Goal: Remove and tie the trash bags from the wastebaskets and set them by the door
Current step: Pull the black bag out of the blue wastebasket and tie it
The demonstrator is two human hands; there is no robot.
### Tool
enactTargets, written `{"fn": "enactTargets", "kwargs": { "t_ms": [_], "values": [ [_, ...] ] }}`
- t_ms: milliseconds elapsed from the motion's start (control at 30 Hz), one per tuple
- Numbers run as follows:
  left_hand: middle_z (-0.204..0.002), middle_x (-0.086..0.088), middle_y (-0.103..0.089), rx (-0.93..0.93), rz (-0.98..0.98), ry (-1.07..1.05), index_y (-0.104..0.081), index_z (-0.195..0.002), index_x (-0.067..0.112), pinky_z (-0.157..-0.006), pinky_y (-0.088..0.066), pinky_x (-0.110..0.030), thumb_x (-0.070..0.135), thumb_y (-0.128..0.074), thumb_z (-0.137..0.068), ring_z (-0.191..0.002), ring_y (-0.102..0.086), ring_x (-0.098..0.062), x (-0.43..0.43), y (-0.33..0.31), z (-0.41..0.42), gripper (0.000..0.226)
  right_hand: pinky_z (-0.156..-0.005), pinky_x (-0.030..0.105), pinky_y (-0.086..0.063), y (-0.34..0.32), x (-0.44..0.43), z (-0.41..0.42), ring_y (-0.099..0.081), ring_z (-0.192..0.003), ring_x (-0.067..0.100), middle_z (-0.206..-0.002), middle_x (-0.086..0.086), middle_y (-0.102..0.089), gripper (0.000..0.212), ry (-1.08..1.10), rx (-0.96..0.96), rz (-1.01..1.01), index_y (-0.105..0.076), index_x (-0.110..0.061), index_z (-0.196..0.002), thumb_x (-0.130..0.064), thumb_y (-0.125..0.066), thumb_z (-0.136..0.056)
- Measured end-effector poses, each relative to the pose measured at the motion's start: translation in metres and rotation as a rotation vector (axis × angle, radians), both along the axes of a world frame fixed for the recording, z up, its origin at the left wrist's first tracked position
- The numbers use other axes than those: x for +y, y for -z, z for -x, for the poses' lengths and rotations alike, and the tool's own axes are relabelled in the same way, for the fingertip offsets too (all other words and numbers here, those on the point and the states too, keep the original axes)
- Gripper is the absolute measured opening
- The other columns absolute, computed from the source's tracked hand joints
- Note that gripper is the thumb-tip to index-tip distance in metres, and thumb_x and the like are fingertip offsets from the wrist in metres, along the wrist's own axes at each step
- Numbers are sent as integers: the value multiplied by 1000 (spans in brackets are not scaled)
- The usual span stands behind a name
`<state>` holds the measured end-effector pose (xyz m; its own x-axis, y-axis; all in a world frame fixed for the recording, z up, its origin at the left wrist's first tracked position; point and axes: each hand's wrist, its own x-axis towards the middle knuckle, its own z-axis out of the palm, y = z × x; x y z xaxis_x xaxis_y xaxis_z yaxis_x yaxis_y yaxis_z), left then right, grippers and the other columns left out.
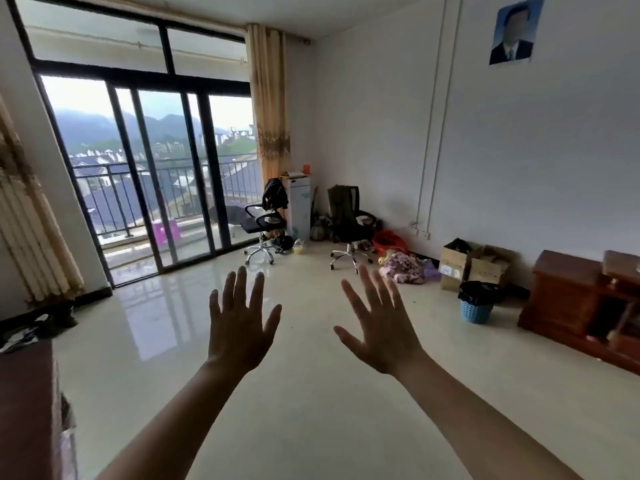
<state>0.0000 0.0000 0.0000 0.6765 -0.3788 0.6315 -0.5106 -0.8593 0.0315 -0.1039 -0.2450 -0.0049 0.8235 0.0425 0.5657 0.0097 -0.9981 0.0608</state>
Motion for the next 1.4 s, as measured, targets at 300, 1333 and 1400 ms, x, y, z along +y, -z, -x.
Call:
{"fn": "enactTargets", "kwargs": {
  "t_ms": [300,1333,1400],
  "values": [
    [-158,-21,-30,221,-159,168,-36,-151,12,-112,-30,-61,61,-21,-92,-146,-29,-38,-224,73,-108,78,-122,51,1,79,-218,-68,11,-150,34,-162,12,21,85,349,180,-121,7,-24,-156,-66,-32,-93],
    [-167,-13,-1,454,-307,827,-9,-158,21,-121,-16,-51,60,-27,-99,-153,-5,-31,-911,109,-471,73,-120,48,-20,103,-767,-311,-7,-151,35,-164,15,0,79,1148,320,-322,-4,-20,-156,-65,-27,-95],
    [-166,-13,5,545,-335,808,-4,-158,22,-121,-15,-51,60,-28,-99,-154,-1,-31,-968,130,-481,74,-120,48,-21,124,-815,-322,-8,-150,35,-164,15,0,79,1168,340,-361,-4,-21,-156,-65,-27,-95]
  ]
}}
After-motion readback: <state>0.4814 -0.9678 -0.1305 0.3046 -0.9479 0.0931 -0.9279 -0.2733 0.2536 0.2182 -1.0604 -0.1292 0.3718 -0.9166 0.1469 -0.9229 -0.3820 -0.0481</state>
